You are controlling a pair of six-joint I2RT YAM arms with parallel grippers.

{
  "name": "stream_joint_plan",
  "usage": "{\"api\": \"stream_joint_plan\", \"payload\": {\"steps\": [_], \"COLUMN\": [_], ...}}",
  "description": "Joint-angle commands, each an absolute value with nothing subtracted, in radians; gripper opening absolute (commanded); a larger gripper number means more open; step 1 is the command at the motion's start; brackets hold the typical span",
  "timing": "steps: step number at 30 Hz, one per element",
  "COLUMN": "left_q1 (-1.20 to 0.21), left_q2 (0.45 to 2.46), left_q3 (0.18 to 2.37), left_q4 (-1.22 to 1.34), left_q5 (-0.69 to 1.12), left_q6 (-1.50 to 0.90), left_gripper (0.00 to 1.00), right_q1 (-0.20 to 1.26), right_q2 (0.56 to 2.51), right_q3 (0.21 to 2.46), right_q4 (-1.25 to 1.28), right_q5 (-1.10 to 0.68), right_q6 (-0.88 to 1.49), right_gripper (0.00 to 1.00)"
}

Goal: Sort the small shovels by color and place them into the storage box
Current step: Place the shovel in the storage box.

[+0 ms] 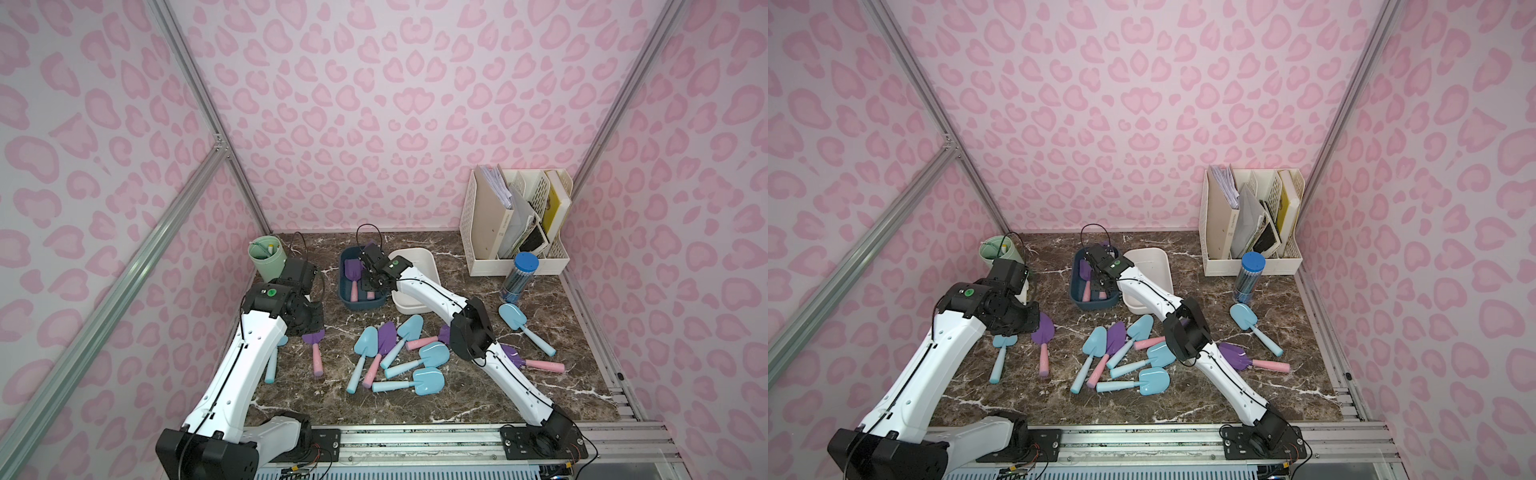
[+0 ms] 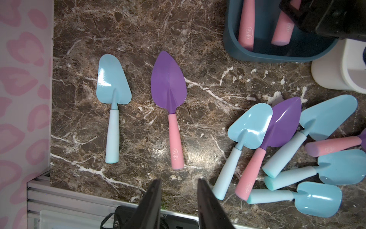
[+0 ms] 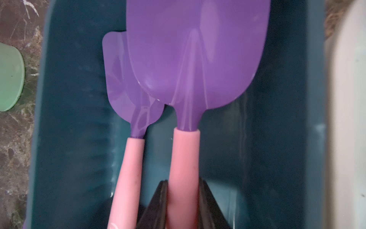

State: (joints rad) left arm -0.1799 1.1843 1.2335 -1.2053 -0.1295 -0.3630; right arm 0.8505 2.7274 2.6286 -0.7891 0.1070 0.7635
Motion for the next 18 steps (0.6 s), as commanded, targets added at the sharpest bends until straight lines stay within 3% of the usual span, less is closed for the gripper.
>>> {"api": "stream_joint_plan", "payload": {"steps": [1,18], "left_q1": [-0.179,-0.176], "left_q2": [1.18,1.181], "left_q3": [1.23,1.216], "left_q4": [-1.2,-1.185], "left_q5": [-0.129,-0.125], "left_q6": [-0.35,-0.345], "left_gripper": [0.36,0.37], "right_q1": [0.852,0.851], "right_q2": [2.734,2.766], "right_q3": [2.634,2.634], "right_q4": [-0.798,-0.784], "right_q5": [0.106,0.082], "right_q6": [0.783,0.794], "right_gripper": [0.04,0.08]}}
